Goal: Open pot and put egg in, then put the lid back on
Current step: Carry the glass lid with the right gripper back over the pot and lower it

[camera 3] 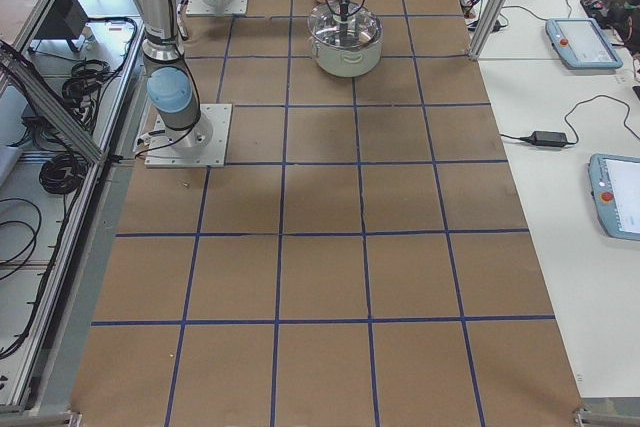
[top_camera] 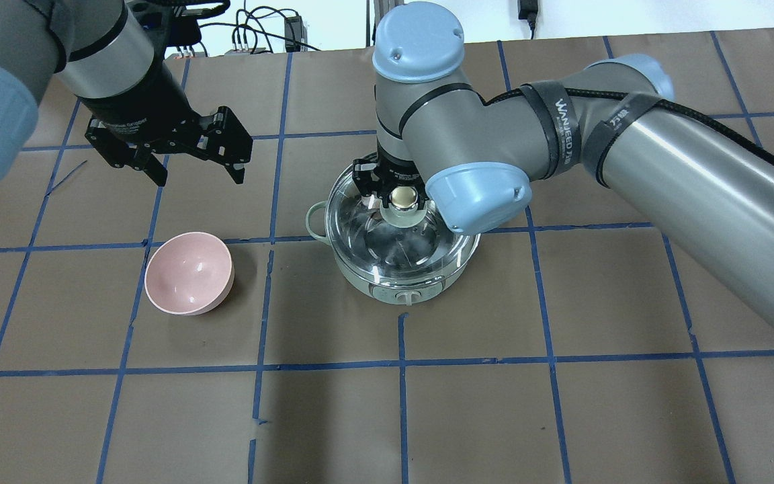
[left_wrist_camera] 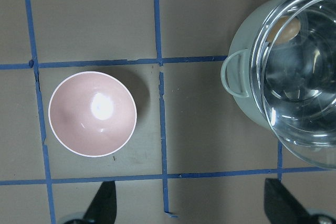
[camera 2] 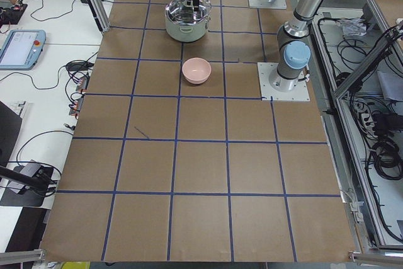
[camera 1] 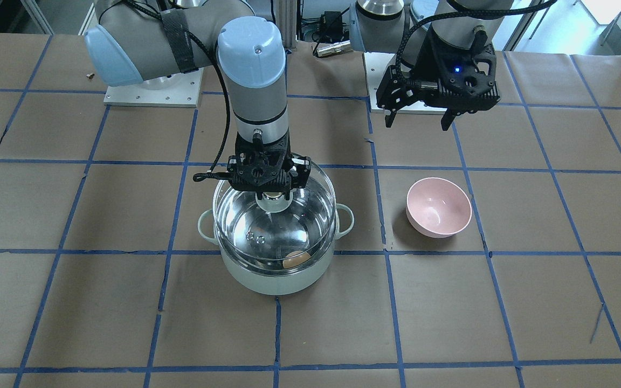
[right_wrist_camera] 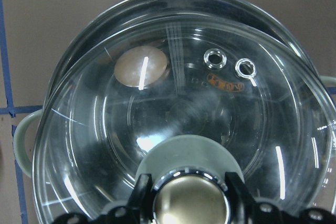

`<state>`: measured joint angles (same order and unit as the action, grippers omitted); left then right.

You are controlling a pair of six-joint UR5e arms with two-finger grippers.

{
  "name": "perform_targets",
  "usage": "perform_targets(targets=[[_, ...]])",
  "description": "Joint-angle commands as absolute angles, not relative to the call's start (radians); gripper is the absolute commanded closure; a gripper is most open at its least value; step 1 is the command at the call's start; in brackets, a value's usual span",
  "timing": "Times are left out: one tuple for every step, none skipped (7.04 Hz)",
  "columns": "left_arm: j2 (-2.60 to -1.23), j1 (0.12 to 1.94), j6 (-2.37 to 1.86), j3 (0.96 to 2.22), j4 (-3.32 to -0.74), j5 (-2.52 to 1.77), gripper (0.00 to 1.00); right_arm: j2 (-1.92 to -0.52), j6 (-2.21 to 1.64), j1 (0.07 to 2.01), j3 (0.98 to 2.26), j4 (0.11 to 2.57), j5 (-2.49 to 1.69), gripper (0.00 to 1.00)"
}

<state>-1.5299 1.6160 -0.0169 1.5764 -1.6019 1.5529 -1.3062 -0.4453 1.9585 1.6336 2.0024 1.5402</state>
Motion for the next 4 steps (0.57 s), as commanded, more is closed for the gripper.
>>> perform_targets(targets=[[-1.529,1.617,-0.017,1.577,-1.603,1.554,0.00,-1.305,-0.451,1.968,1.637,2.022,1.539,0.67],[-1.529,1.617,-0.017,1.577,-1.601,1.554,0.00,-1.304,-0.446,1.968,1.635,2.023,1.540,0.68],[-1.529,1.617,-0.017,1.578,-1.603,1.554,0.00,-1.298,-0.439,1.968,1.634,2.025,1.540,0.67],[-1.529,1.617,-0.017,1.578,-1.603,1.554,0.00,-1.292,-0.436,1.968,1.634,2.046,1.540,0.67]])
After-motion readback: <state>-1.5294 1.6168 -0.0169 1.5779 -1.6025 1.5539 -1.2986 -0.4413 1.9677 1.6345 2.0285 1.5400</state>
